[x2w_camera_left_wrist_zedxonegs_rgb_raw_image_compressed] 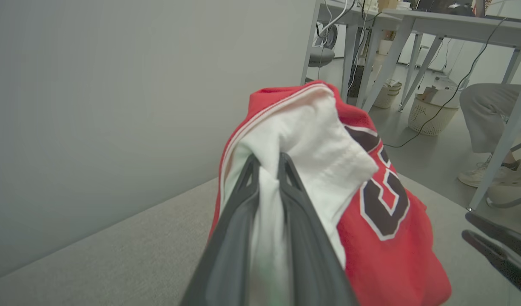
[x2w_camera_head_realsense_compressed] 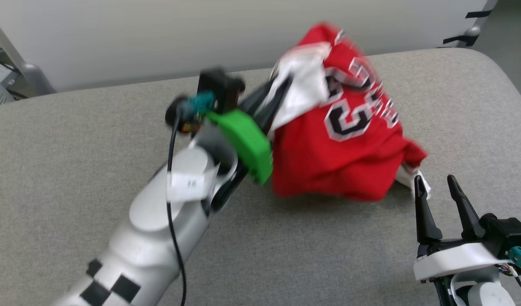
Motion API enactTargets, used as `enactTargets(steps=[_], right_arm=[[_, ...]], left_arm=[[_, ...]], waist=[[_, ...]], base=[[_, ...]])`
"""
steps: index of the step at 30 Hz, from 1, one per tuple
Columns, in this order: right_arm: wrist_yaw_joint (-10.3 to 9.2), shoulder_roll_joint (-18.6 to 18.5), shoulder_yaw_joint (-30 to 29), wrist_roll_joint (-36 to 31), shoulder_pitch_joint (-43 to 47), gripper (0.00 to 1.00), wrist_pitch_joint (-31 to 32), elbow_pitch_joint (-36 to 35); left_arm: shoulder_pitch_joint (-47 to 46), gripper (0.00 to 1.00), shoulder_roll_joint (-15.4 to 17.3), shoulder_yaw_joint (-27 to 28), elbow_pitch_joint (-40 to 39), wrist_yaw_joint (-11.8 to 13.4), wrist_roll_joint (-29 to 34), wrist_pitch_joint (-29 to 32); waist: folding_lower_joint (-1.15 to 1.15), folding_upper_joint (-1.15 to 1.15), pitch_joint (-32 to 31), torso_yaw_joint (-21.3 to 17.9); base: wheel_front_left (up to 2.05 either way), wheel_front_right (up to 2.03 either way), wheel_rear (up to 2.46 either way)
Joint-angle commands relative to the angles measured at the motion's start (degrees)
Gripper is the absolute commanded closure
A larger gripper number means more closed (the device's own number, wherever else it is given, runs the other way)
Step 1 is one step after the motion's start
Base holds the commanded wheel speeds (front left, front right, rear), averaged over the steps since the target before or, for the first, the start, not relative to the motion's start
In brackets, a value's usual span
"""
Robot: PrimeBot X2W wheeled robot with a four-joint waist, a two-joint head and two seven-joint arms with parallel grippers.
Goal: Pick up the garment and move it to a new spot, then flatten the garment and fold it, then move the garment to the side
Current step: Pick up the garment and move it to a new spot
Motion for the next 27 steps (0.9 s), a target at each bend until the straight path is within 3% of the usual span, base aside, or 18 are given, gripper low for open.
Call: enactTargets(steps=[1, 10, 11, 12, 13, 18, 27], right_arm=[[-0.04, 0.2, 0.2, 0.5, -0.3, 0.0, -0.3, -0.2], [-0.04, 0.2, 1.4, 0.2, -1.3, 0.0, -0.3, 0.3], [-0.04, 0.2, 1.6, 0.1, -1.5, 0.0, -0.3, 0.5], [-0.04, 0.2, 1.7, -0.1, -1.6, 0.0, -0.3, 0.7], [-0.04, 0.2, 1.8, -0.2, -1.6, 0.0, -0.3, 0.8], [-0.04, 0.2, 1.7, -0.6, -1.8, 0.0, -0.3, 1.5], [-0.04, 0.2, 1.2, -0.8, -0.7, 0.0, -0.3, 2.1]], left_arm=[[3.0, 1.0, 1.6, -0.7, 1.5, -0.4, 0.1, -0.7], [9.1, 1.0, 9.4, -7.8, 12.2, -1.4, 2.0, -2.5], [9.1, 0.71, 9.8, -8.6, 13.2, -1.4, 1.6, -2.2], [8.9, 0.59, 10.3, -10.0, 13.9, -1.4, 1.5, -1.6], [8.5, 0.0, 10.8, -10.9, 14.6, -1.4, 1.7, -1.2], [5.4, 0.0, 12.1, -11.9, 18.9, -1.1, 3.3, -3.4], [3.1, 0.0, 13.1, -6.0, 21.0, 4.9, 2.3, -10.3]], waist=[[0.0, 0.0, 1.1, 0.4], [0.0, 0.0, 3.3, 4.3], [0.0, 0.0, 3.4, 4.8], [0.0, 0.0, 3.5, 5.3], [0.0, 0.0, 3.6, 5.7], [0.0, 0.0, 3.2, 7.7], [0.0, 0.0, -0.2, 10.4]], base=[[0.0, 0.0, 0.0], [0.0, 0.0, 0.0], [0.0, 0.0, 0.0], [0.0, 0.0, 0.0], [0.0, 0.0, 0.0], [0.0, 0.0, 0.0], [0.0, 0.0, 0.0]])
